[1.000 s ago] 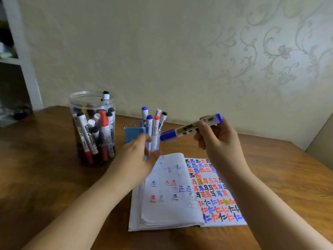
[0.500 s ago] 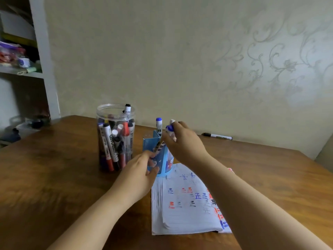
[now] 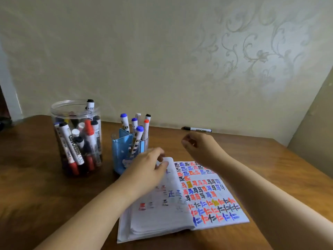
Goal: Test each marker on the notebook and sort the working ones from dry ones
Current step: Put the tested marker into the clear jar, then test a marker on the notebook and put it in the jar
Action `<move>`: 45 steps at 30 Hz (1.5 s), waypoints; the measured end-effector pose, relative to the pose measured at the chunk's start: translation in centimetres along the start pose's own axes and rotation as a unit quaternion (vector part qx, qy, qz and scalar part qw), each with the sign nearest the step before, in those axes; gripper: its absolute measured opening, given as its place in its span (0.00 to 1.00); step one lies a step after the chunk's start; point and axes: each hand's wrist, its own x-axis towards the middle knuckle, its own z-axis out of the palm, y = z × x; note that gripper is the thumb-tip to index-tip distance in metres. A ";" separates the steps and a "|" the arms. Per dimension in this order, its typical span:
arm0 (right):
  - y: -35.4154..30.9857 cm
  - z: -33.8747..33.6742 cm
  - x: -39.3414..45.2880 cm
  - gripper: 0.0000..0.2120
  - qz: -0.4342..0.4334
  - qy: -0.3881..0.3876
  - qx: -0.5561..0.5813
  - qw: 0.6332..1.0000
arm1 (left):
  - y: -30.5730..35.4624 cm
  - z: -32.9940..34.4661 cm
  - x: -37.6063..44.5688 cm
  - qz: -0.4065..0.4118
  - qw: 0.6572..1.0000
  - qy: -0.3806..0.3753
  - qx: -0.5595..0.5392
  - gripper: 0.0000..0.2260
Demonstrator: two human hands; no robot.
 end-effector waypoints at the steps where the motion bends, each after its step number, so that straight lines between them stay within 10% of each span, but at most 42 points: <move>1: 1.7 -0.3 0.0 0.08 0.023 -0.005 -0.015 1.000 | 0.4 0.7 0.9 0.012 1.000 -0.005 0.001 0.11; 23: 23.7 7.1 18.8 0.17 0.111 -0.054 -0.134 0.983 | -2.5 13.7 18.4 0.008 0.998 0.033 0.047 0.15; 40: 23.6 7.4 19.6 0.13 0.047 -0.028 -0.240 0.969 | -2.2 13.5 17.8 0.021 0.996 0.053 0.075 0.16; 45: 20.2 4.9 14.9 0.10 0.021 0.000 -0.107 0.994 | -0.6 11.9 17.8 0.046 0.994 0.052 0.082 0.14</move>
